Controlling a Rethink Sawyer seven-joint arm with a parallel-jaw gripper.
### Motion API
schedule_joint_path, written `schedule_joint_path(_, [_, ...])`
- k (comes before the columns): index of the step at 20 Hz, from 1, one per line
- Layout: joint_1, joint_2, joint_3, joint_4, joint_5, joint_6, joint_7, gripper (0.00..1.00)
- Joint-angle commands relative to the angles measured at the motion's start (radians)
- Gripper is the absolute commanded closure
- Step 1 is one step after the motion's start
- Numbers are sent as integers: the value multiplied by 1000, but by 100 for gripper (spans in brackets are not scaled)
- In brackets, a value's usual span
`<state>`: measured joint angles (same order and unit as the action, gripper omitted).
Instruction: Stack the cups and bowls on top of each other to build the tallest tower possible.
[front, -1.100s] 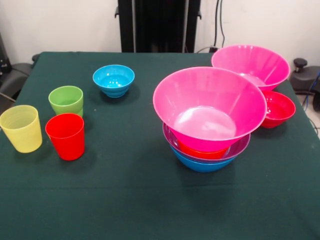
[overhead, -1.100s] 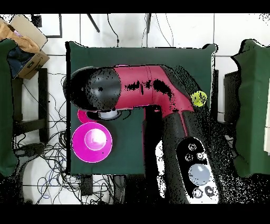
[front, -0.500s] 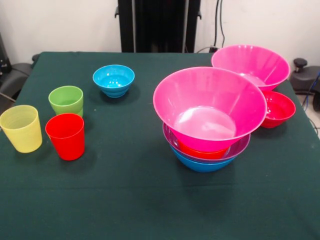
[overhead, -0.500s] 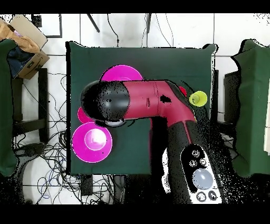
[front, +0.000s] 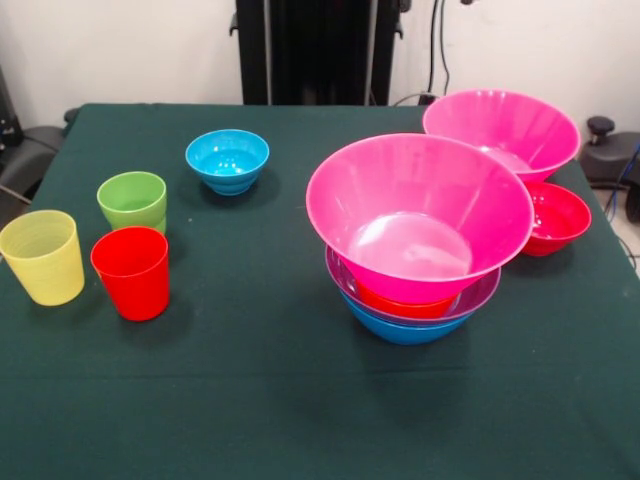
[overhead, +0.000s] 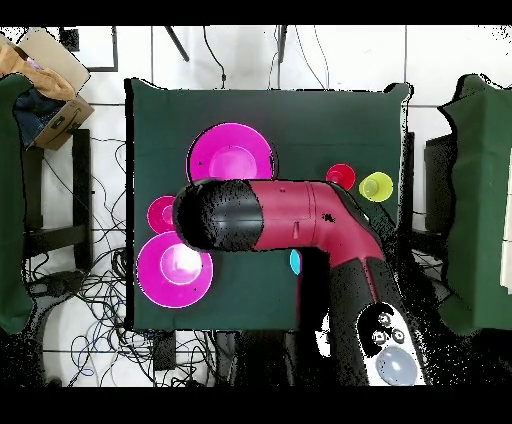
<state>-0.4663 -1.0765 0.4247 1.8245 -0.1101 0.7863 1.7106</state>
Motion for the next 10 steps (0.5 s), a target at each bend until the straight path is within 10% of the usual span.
schedule_joint_path(1, [-10, 74, -60, 16, -42, -20, 102, 0])
schedule_joint_path(10, [-11, 239, -64, -128, -82, 23, 44, 0])
